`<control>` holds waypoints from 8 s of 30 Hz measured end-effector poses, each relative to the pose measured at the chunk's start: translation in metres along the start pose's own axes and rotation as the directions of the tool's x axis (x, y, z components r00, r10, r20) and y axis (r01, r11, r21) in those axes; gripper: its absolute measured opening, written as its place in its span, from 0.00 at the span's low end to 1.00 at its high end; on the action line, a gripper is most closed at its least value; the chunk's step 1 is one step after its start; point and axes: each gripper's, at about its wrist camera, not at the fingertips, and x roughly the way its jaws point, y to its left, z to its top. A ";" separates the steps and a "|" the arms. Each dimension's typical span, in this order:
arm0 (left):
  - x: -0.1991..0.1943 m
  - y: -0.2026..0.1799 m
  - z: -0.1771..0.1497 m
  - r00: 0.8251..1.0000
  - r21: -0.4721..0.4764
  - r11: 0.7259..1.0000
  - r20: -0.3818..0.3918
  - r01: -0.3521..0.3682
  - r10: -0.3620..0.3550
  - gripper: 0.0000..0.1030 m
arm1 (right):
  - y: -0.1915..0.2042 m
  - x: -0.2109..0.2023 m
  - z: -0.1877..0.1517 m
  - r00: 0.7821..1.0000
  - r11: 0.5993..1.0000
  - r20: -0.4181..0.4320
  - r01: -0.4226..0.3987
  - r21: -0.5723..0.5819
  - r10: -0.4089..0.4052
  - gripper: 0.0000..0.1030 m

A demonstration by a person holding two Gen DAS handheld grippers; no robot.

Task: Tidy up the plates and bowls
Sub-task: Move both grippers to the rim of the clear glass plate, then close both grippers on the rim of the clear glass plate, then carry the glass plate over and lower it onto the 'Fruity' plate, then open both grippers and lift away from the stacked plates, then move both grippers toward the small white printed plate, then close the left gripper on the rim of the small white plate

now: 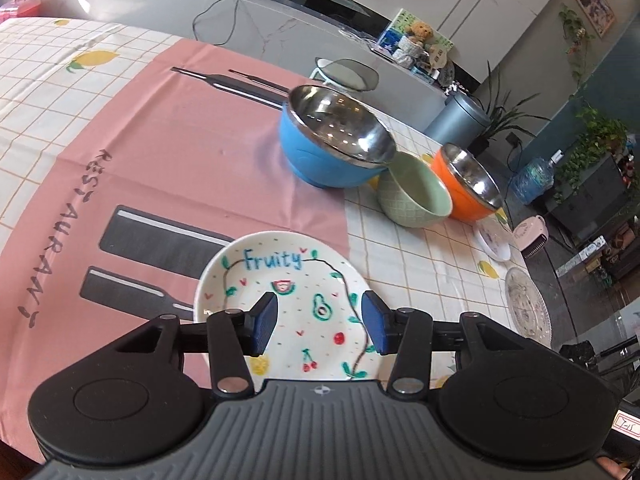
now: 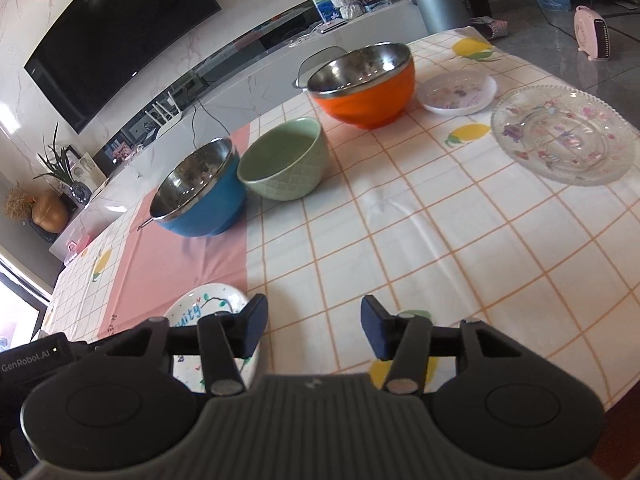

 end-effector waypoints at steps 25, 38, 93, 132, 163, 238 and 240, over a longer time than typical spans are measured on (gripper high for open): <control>0.103 -0.157 -0.013 0.957 0.110 0.958 -0.150 0.266 -0.248 0.53 | -0.188 -0.077 0.048 0.922 0.930 0.198 0.288 0.228 -0.334 0.50; 0.184 -0.199 -0.012 0.933 0.105 0.949 -0.243 0.296 -0.264 0.52 | -0.225 -0.045 0.085 0.930 0.937 0.212 0.245 0.251 -0.300 0.42; 0.068 -0.116 -0.007 0.975 0.075 0.973 -0.067 0.219 -0.214 0.16 | -0.127 -0.044 0.036 0.987 0.956 0.126 0.065 0.287 -0.105 0.07; -0.005 0.059 -0.005 1.000 -0.139 0.990 0.015 0.001 0.001 0.16 | 0.044 0.030 -0.018 0.993 0.997 -0.090 -0.070 0.013 0.071 0.06; 0.004 0.020 -0.018 0.973 0.197 0.953 0.019 -0.230 0.231 0.17 | 0.061 0.044 -0.029 0.995 0.988 -0.102 -0.001 -0.153 -0.015 0.09; 0.231 -0.206 0.045 0.987 0.043 0.992 -0.116 0.115 -0.110 0.18 | -0.156 0.106 0.175 0.959 0.967 0.128 0.250 0.045 -0.254 0.09; 0.230 -0.206 0.043 0.985 0.061 0.990 -0.127 0.127 -0.118 0.11 | -0.154 0.103 0.172 0.960 0.968 0.129 0.247 0.034 -0.249 0.02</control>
